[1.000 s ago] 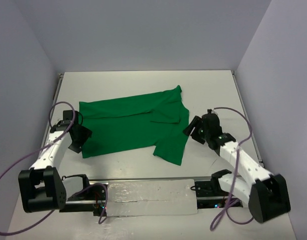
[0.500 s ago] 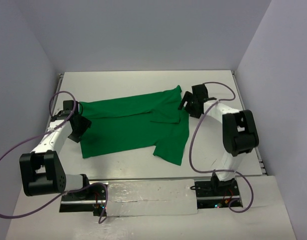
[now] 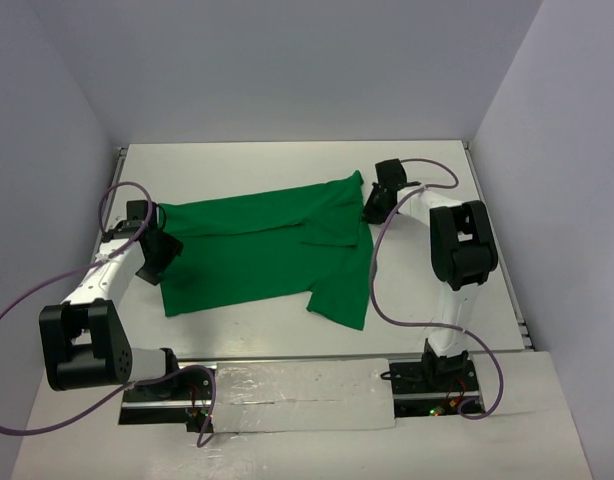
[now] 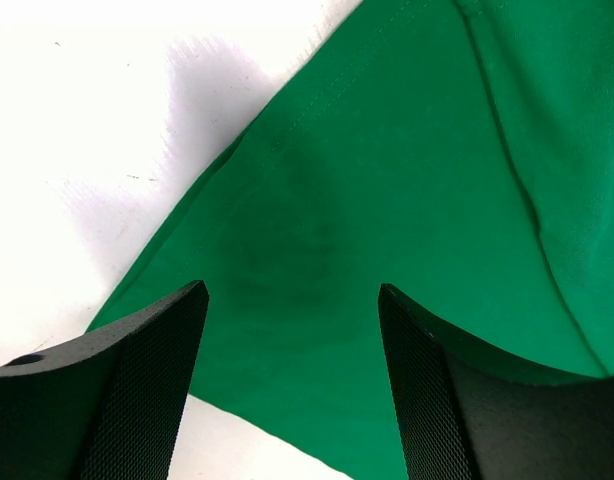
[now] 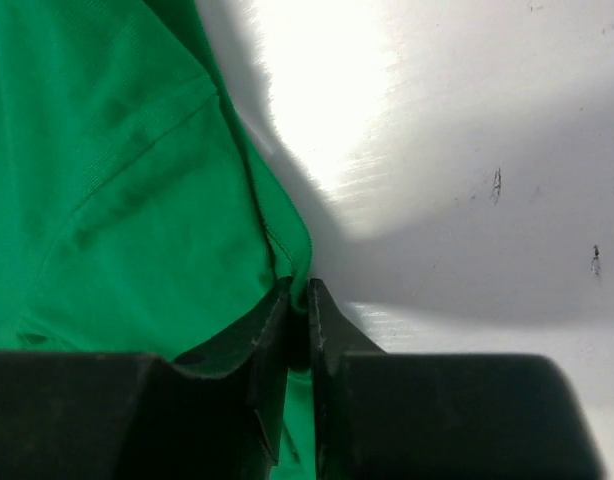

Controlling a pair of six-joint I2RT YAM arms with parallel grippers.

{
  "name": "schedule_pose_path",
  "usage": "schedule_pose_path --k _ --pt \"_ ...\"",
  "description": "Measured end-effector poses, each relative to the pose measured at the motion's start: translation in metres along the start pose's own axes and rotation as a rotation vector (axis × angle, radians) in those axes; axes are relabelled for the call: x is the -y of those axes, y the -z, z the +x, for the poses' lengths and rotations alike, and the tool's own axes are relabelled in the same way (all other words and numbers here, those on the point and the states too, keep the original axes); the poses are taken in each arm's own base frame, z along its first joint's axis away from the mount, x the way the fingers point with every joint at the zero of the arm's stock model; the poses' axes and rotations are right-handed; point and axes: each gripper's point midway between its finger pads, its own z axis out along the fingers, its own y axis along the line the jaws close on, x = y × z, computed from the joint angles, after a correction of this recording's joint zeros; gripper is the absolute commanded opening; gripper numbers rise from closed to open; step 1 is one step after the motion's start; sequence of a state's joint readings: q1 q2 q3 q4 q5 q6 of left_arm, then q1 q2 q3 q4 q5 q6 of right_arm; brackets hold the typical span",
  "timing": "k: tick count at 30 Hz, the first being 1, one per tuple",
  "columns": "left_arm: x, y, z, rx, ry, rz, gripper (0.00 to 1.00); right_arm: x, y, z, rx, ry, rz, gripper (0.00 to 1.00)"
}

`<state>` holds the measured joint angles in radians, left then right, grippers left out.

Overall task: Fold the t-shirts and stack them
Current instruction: Grap the side of the flattened tshirt closest away from the robot with both arms

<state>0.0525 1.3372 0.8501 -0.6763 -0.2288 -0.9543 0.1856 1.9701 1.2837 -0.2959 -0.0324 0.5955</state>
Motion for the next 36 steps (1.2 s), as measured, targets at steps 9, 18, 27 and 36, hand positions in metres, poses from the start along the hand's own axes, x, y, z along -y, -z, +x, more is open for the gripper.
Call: schedule_pose_path --k 9,18,27,36 --pt "0.002 0.004 -0.003 0.010 -0.004 0.015 0.77 0.006 -0.003 -0.003 0.006 -0.034 0.035 0.09" --pt "0.008 0.007 0.005 -0.032 -0.019 0.054 0.79 0.034 -0.002 -0.023 0.040 -0.131 0.075 0.09" --pt "0.016 0.012 0.006 -0.053 -0.042 0.095 0.81 0.063 0.003 -0.036 0.071 -0.195 0.116 0.09" --pt "0.014 0.030 0.019 -0.049 -0.041 0.164 0.80 0.062 0.019 -0.049 0.117 -0.215 0.097 1.00"
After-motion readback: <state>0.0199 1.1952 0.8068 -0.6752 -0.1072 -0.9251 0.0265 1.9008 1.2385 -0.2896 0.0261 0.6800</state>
